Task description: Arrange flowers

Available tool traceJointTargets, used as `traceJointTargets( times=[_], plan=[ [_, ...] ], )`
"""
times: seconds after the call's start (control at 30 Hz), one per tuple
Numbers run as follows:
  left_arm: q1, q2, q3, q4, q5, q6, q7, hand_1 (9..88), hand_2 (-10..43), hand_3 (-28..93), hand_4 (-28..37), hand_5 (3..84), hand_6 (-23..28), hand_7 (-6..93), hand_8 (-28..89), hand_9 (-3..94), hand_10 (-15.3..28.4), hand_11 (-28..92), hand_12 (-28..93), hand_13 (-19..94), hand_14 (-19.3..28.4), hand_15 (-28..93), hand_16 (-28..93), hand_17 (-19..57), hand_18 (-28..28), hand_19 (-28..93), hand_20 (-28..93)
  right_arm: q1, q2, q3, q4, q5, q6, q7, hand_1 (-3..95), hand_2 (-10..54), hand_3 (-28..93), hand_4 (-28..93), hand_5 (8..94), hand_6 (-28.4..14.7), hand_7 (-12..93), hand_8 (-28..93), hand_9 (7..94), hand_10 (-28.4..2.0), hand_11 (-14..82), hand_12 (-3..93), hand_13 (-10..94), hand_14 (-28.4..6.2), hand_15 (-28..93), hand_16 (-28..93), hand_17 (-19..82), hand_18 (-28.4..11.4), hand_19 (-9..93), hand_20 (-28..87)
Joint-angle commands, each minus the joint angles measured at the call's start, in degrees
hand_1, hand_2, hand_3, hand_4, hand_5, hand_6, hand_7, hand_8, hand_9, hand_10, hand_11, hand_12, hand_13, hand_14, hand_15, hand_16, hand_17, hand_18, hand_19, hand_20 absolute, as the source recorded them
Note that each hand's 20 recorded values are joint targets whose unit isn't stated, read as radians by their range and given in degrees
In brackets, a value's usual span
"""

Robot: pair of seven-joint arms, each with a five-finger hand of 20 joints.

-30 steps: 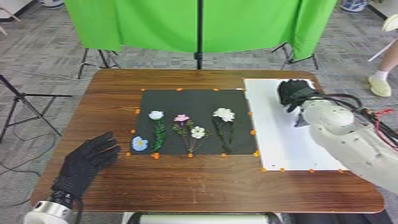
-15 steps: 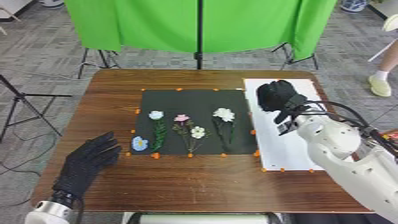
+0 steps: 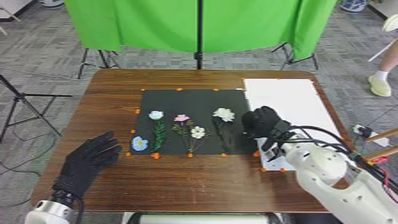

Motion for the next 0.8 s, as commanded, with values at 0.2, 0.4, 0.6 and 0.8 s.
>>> traceJointTargets(
  times=[0.2,0.4,0.6,0.8],
  plan=[
    [0.24,-0.11,0.05,0.57,0.07,-0.98,-0.84,24.3,1.9,70,-26.1,37.3,4.8,18.8,-8,31.9,12.7,24,17,24,15.7,36,0,-8.8,20.7,49,8,-1.81,-0.62,-0.69,-2.0,-0.35,3.23,-0.02,53.0,-9.5,81,-28,62.0,3.5,58,-8,80.7,-2.9,16.0,43.1,84,3.8,24,42,32,-10.8,70,29],
    [-0.04,-0.3,-0.16,0.68,0.04,-1.21,-0.9,24.3,2.0,70,-26.2,37.4,4.8,18.6,-8,31.9,12.7,24,17,24,15.8,36,0,-8.8,20.7,49,8,-1.85,-0.96,-0.89,-1.0,0.55,3.58,0.04,46.7,-9.5,79,-28,59.6,2.4,54,-9,77.1,-4.0,14.0,41.5,80,2.7,25,40,30,-11.7,68,32],
    [0.03,0.31,-0.61,0.39,0.23,-1.23,-0.59,24.3,1.9,70,-26.1,37.4,4.8,18.5,-8,31.9,12.8,24,17,24,15.7,36,0,-8.8,20.8,49,8,-4.16,-1.37,1.75,-2.07,2.67,4.07,-1.9,39.7,-9.5,79,-28,55.2,1.8,50,-9,65.4,-7.1,31.8,30.5,73,0.0,36,31,29,-12.6,67,35],
    [0.03,0.76,-1.07,0.13,0.92,-0.98,-0.47,24.4,2.0,70,-26.2,37.4,4.8,18.5,-8,31.9,12.9,24,17,24,15.7,36,-1,-8.8,20.8,49,8,-8.04,-2.75,7.97,-5.45,11.05,3.49,-3.02,27.9,-9.5,82,-28,51.3,1.0,44,-23,57.7,-9.4,39.8,23.7,68,-2.7,45,22,26,-14.4,68,36]
  ],
)
